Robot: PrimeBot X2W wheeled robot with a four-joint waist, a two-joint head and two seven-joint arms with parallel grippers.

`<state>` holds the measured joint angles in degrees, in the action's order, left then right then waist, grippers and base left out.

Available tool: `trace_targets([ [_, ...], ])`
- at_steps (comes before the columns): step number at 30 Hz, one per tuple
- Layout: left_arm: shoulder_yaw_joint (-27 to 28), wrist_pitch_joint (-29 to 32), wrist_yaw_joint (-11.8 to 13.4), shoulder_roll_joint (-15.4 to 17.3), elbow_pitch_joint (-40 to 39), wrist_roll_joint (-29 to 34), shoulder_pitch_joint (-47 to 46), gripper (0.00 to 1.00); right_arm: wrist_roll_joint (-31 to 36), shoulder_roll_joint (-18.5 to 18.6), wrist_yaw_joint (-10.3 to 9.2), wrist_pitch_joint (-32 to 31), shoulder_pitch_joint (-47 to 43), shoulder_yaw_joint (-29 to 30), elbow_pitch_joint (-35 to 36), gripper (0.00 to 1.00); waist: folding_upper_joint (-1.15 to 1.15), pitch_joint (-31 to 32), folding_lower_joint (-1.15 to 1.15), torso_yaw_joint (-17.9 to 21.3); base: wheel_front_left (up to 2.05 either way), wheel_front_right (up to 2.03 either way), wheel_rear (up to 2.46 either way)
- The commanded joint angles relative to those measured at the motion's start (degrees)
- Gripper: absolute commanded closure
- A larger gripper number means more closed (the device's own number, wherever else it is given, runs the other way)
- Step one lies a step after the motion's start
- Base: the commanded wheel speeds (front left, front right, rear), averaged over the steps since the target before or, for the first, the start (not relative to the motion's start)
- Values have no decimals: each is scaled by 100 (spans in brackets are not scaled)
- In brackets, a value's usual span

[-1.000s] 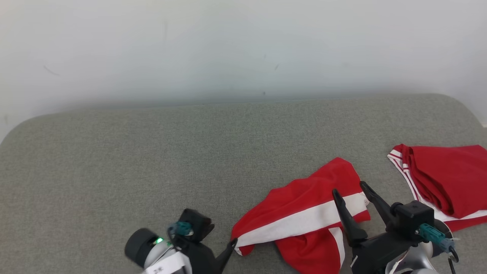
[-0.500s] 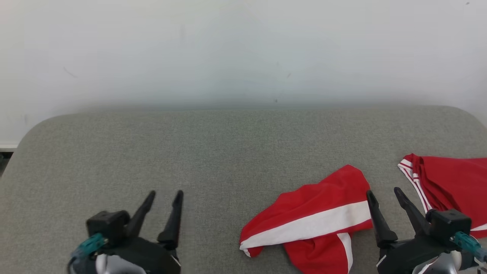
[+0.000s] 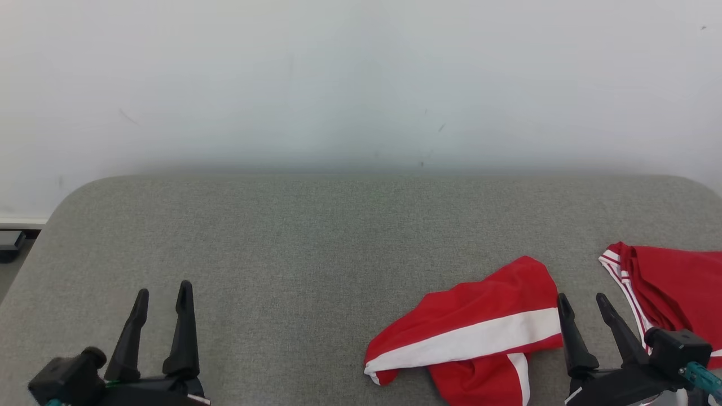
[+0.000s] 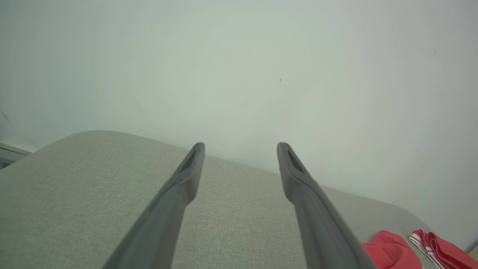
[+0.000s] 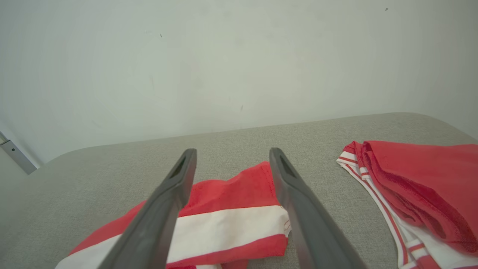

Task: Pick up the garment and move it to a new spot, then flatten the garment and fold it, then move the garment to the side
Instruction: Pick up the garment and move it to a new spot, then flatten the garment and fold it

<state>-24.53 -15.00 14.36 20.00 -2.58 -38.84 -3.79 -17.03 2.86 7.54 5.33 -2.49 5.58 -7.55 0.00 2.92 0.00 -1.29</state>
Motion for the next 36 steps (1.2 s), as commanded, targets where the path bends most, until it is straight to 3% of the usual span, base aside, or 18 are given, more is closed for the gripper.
trace_targets([
  [1,205,-21,-132,-76,-47,178,206,0,13,10,-12,62,-30,16,-74,0,0,21,0,4,0,0,0],
  [7,678,-22,-586,-292,-46,722,724,0,64,10,-12,83,-104,53,-279,0,0,90,0,19,0,0,0],
  [9,672,-23,-837,-246,110,823,926,0,55,10,-12,32,-143,71,-344,0,0,110,0,47,0,0,0],
  [13,553,-23,-1088,-143,394,957,1047,0,102,10,-12,-55,-185,97,-360,0,0,124,0,76,0,0,0],
  [36,197,107,-1271,-150,783,1025,804,0,223,10,-12,-312,-238,132,-270,0,0,11,0,178,0,0,0],
])
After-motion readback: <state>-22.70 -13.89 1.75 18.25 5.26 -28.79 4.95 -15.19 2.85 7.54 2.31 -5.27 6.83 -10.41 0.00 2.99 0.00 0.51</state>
